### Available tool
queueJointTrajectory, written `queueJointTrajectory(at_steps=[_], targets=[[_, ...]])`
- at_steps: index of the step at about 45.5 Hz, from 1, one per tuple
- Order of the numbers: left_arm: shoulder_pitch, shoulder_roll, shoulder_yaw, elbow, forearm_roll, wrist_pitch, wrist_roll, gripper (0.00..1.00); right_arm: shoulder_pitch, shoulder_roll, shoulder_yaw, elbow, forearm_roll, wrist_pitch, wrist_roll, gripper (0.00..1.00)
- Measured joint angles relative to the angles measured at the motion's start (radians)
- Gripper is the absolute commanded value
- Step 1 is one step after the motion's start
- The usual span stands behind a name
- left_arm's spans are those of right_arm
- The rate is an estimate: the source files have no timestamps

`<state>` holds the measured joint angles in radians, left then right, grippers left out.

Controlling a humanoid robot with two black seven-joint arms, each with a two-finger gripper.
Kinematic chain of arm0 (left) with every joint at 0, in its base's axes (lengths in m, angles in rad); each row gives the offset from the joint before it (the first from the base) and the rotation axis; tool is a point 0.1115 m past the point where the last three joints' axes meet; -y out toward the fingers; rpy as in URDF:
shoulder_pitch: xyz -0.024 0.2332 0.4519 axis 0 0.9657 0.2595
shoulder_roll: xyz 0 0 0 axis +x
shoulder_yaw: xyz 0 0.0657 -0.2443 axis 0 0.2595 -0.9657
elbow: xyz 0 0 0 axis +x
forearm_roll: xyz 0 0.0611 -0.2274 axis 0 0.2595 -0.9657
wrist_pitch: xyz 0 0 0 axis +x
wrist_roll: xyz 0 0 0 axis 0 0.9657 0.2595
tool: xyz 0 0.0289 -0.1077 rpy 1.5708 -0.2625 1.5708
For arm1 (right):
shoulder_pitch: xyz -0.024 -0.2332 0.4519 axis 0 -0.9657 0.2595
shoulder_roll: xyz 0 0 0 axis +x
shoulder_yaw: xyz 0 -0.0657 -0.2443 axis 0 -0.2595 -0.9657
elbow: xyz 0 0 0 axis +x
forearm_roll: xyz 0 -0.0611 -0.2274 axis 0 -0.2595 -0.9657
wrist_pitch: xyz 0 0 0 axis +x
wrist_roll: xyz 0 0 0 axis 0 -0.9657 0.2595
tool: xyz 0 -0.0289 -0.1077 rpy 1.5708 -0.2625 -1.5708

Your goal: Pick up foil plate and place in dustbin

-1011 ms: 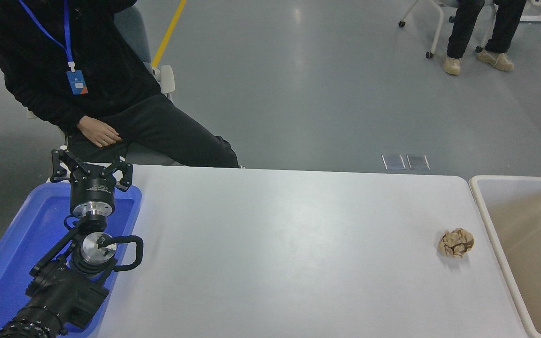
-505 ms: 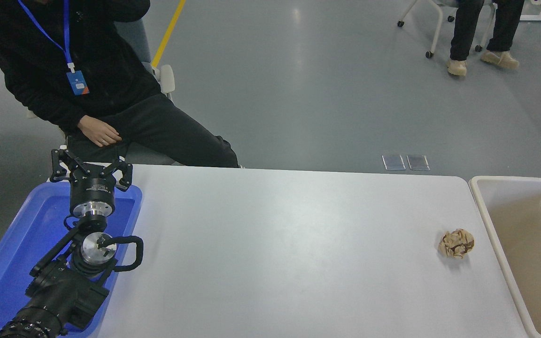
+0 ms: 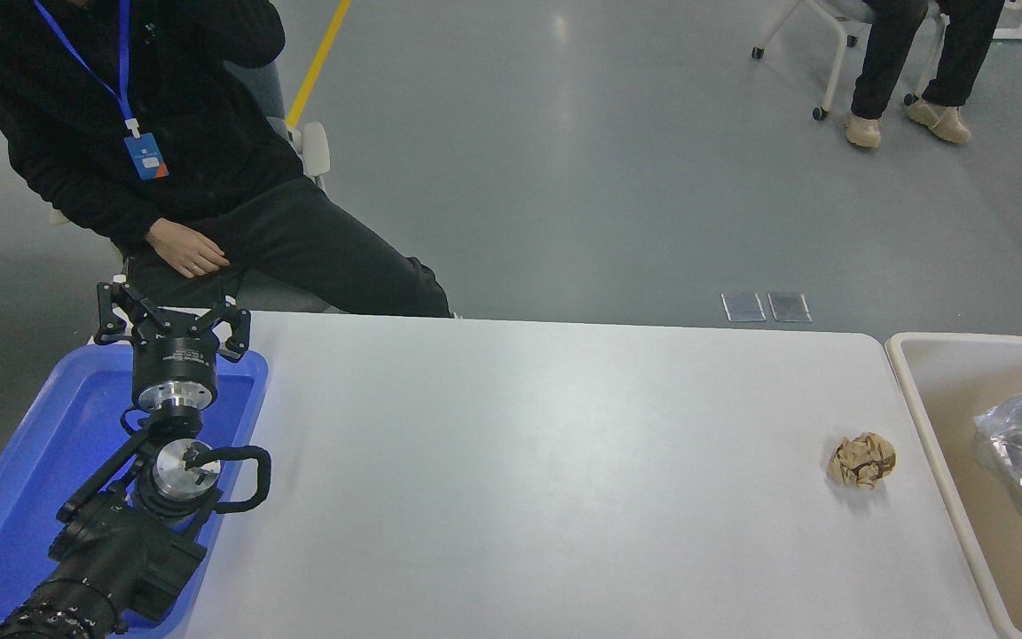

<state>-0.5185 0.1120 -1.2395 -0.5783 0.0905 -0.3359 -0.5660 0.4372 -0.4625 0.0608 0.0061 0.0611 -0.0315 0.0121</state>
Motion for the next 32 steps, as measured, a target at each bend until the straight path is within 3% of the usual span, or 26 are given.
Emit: queueJointTrajectory(at_steps=[32], targets=[[0.0,0.0,0.0,0.0,0.0,0.0,0.0,0.99,0.211,-0.057,-0.068,0.057,-0.056,0.031,-0.006,1.0]])
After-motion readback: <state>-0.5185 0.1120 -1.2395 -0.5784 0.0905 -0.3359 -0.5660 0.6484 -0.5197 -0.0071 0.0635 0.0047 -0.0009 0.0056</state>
